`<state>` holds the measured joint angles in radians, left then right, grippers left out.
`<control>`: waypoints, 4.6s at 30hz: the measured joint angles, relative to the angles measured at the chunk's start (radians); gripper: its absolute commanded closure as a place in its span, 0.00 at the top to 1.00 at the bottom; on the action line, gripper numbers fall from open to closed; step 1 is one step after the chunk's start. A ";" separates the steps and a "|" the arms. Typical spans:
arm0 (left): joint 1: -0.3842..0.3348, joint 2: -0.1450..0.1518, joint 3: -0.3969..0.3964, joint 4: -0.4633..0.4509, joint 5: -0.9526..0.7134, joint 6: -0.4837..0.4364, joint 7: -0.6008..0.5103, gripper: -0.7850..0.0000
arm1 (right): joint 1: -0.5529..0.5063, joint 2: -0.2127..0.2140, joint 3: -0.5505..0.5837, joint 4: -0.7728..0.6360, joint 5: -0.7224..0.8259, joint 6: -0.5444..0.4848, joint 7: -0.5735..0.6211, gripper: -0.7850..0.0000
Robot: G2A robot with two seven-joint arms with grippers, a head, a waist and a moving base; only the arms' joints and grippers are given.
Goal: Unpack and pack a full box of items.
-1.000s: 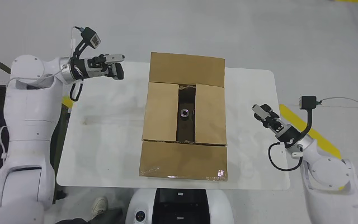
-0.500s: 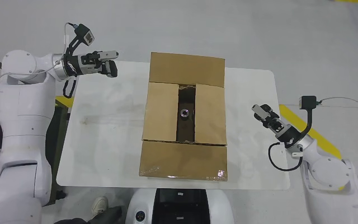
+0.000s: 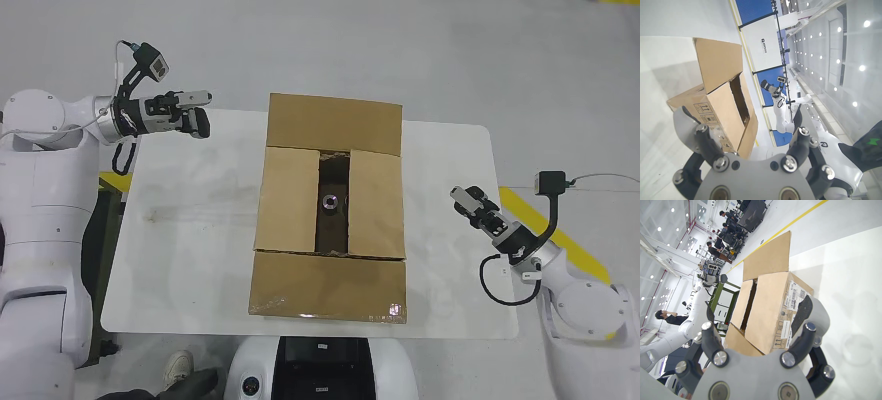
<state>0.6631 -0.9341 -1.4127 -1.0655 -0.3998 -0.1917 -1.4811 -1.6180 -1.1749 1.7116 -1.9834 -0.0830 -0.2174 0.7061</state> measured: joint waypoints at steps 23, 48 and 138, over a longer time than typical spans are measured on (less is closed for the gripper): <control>0.000 0.000 0.000 0.000 0.000 0.000 0.000 1.00 | -0.120 0.009 0.028 -0.061 0.135 0.075 0.093 1.00; 0.000 0.000 0.000 0.000 0.000 0.000 0.000 1.00 | -0.319 0.028 -0.089 -0.087 0.235 0.223 0.282 1.00; -0.006 -0.041 0.192 0.002 0.230 -0.027 0.334 1.00 | -0.020 0.043 -0.273 0.049 0.405 0.192 0.104 1.00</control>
<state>0.6574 -0.9750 -1.2203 -1.0638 -0.1698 -0.2184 -1.1469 -1.6385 -1.1319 1.4385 -1.9344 0.3218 -0.0250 0.8100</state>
